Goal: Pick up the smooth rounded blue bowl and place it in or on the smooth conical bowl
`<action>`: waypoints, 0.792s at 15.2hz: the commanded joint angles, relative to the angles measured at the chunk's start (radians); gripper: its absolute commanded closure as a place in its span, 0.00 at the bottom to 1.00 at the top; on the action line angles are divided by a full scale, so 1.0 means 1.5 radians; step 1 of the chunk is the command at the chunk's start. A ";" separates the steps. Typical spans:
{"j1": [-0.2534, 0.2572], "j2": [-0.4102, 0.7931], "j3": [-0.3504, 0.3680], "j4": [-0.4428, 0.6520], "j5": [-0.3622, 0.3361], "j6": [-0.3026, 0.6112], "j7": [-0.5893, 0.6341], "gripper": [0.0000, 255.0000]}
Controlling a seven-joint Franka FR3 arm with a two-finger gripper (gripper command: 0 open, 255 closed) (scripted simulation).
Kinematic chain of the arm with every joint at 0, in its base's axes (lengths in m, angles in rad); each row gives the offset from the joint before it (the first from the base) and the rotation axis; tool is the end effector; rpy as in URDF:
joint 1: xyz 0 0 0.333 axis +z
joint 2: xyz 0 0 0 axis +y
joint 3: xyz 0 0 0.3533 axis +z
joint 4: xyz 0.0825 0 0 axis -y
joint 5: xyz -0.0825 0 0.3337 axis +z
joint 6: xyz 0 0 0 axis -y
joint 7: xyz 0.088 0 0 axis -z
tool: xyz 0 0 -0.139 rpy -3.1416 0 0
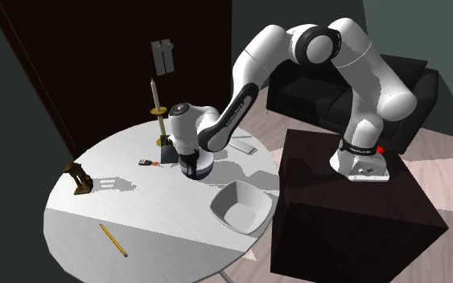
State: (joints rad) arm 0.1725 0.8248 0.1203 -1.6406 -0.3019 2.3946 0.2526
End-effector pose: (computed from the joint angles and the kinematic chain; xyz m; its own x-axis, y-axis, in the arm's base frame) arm 0.6452 0.1742 0.1618 0.9728 0.2282 -0.0407 0.2315 -0.9659 0.1159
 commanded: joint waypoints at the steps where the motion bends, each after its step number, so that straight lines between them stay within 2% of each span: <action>1: 0.000 0.000 0.000 0.000 0.000 0.000 0.000 1.00; 5: 0.000 0.001 0.000 0.000 0.000 0.000 0.000 1.00; 12: -0.006 -0.049 0.008 -0.016 0.009 -0.033 -0.008 1.00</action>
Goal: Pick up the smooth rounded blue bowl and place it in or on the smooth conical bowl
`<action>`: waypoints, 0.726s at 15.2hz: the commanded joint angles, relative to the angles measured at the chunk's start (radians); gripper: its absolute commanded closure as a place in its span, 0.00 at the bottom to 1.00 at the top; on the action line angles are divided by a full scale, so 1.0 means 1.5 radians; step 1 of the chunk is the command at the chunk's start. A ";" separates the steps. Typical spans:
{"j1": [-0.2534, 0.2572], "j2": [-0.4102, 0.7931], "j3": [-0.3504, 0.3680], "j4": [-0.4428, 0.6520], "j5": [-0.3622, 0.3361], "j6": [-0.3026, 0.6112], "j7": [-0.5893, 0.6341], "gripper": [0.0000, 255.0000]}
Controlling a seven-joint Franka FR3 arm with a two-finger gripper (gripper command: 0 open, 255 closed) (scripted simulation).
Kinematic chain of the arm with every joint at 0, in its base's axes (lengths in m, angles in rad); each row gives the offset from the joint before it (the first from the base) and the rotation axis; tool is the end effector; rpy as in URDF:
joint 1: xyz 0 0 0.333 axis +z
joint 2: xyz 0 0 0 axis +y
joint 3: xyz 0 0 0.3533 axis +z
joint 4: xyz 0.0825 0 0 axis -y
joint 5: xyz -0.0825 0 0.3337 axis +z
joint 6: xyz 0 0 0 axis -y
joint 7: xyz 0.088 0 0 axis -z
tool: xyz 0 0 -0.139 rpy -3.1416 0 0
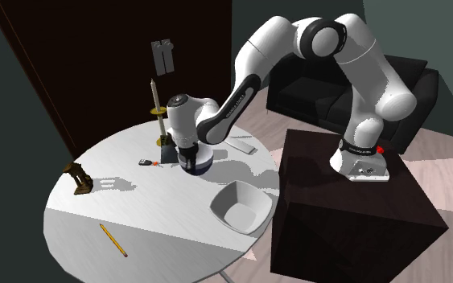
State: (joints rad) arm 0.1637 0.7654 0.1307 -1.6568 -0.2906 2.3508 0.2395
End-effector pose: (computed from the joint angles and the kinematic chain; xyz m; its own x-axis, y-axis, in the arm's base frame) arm 0.6432 0.1721 0.1925 0.9727 0.2281 -0.0418 0.2315 -0.9659 0.1157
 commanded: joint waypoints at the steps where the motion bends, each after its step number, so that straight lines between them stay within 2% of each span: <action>1: -0.001 -0.016 0.003 -0.007 0.002 -0.009 -0.001 1.00; 11: -0.008 -0.079 0.014 -0.015 0.017 -0.064 -0.014 1.00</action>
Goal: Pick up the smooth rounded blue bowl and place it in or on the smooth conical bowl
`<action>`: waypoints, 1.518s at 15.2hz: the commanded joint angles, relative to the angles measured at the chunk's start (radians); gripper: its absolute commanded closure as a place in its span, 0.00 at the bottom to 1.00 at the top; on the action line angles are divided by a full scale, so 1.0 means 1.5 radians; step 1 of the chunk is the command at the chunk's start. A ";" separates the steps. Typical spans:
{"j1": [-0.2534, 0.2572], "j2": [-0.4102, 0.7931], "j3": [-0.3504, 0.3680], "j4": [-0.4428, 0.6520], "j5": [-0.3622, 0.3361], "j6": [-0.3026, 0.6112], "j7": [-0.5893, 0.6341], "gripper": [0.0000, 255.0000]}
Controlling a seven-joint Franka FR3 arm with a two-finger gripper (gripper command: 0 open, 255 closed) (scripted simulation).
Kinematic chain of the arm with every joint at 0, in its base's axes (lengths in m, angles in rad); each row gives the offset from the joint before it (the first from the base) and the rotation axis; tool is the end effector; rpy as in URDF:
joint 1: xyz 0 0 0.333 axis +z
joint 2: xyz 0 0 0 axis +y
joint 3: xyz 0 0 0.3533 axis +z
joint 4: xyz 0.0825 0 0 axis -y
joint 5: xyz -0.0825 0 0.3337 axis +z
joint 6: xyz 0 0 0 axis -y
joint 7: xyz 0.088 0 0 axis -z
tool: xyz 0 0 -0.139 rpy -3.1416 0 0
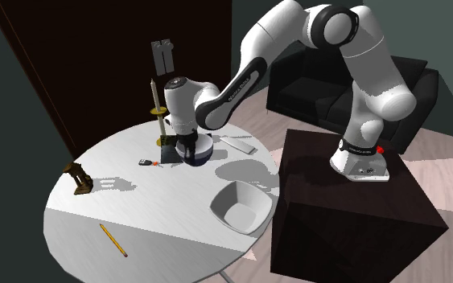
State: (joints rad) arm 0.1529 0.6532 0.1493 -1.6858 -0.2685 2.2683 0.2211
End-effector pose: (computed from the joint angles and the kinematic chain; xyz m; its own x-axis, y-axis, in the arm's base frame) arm 0.6346 0.1709 0.2500 0.9728 0.2279 -0.0418 0.2313 -0.9660 0.1158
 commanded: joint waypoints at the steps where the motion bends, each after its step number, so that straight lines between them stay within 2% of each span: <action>1: -0.001 -0.010 0.002 0.004 0.003 -0.014 -0.003 1.00; 12: -0.006 -0.068 0.012 0.014 0.019 -0.081 -0.019 1.00; 23: 0.071 -0.205 0.059 -0.184 0.027 -0.035 0.118 1.00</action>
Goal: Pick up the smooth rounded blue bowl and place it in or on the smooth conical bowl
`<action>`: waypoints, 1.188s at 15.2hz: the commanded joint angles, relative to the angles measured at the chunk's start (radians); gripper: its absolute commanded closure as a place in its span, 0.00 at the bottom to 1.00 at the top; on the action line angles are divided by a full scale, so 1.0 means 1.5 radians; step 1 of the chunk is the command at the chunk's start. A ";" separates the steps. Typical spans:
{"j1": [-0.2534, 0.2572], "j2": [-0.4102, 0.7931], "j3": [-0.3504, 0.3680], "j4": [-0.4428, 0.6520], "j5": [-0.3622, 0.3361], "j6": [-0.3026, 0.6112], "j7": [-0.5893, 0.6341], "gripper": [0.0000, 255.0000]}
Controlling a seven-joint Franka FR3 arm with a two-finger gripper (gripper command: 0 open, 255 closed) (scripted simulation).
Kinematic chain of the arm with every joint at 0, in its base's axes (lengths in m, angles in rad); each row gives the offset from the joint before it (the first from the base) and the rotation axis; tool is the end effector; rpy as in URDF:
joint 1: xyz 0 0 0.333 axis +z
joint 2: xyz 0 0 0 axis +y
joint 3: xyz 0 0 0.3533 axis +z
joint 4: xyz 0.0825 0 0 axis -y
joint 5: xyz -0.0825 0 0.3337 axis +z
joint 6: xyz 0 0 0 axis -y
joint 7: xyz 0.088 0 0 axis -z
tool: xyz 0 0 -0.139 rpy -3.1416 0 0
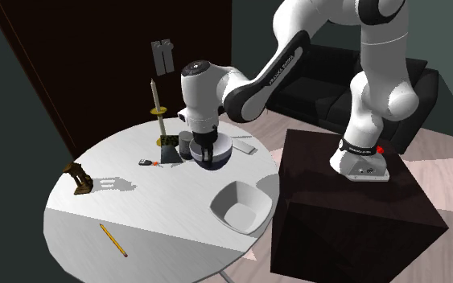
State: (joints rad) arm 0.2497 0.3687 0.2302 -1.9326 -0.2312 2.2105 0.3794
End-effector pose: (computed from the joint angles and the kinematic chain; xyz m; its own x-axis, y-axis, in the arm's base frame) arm 0.5280 0.2499 0.3305 0.9724 0.2296 -0.0425 0.2330 -0.9656 0.1153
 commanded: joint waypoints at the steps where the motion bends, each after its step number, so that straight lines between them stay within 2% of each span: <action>1: 0.014 -0.025 0.010 -0.032 0.004 0.005 0.026 1.00; 12: 0.108 -0.099 0.078 -0.121 0.025 0.005 0.178 1.00; 18: 0.112 -0.062 0.071 -0.132 0.003 0.050 0.195 1.00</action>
State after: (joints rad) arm 0.4165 0.2666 0.3384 -2.1298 -0.2210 2.2746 0.6674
